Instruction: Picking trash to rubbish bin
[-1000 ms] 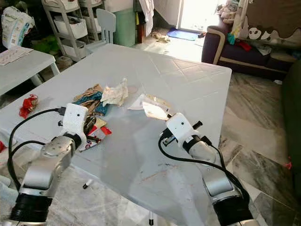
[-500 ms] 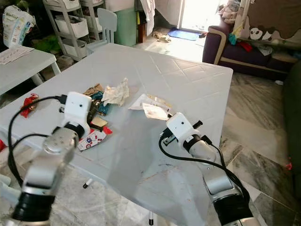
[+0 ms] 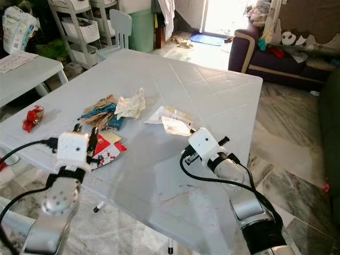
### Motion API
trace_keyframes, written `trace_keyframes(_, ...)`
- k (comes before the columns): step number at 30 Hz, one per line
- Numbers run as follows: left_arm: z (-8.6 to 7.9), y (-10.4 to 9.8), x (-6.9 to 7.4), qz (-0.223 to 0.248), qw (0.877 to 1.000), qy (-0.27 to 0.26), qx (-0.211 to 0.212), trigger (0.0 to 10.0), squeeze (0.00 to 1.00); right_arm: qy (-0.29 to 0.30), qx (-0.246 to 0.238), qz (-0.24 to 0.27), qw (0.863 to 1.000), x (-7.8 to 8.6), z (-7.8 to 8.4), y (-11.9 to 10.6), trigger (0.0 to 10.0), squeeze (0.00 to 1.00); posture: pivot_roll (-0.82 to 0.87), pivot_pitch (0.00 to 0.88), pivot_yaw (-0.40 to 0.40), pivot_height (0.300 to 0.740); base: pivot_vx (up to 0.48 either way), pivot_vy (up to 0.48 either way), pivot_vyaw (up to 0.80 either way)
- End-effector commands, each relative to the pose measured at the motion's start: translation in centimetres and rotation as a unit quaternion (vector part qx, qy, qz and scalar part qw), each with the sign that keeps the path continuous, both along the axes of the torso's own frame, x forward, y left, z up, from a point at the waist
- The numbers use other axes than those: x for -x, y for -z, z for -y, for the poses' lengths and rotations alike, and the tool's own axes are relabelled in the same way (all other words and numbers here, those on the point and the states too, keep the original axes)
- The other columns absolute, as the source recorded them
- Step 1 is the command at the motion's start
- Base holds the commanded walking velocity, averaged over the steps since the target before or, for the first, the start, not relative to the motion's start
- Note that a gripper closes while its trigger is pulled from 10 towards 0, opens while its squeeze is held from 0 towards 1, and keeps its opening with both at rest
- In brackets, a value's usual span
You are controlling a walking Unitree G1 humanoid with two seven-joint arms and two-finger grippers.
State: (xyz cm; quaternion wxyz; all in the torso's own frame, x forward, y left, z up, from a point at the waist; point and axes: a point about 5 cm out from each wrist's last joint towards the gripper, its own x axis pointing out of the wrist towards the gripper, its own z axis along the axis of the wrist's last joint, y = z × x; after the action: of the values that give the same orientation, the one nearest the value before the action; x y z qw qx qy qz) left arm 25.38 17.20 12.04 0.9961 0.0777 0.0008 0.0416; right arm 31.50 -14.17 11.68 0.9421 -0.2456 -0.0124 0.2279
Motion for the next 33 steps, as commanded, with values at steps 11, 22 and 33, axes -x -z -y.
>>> trace_keyframes(11, 0.6, -0.7, -1.0, -0.051, 0.976, -0.022, 0.209, 10.0, 1.00, 0.000, 0.005, -0.005, 1.000, -0.3, 0.2, 0.1, 0.0, 0.00, 0.04, 0.000, -0.046, 0.740, 0.000, 0.000, 0.00)
trace_keyframes(22, 0.4, -2.4, 0.2, -0.092, 0.924, -0.023, 0.371, 10.0, 1.00, 0.004, 0.011, -0.002, 1.000, -0.9, 0.7, -0.1, 0.0, 0.00, 0.07, 0.000, -0.051, 0.740, 0.000, 0.000, 0.00)
trace_keyframes(33, 0.6, -1.9, 2.8, -0.146, 0.889, -0.003, 0.433, 10.0, 1.00, 0.004, 0.011, 0.000, 1.000, -1.4, 0.5, 0.0, 0.0, 0.00, 0.10, 0.000, -0.050, 0.740, 0.000, 0.000, 0.00)
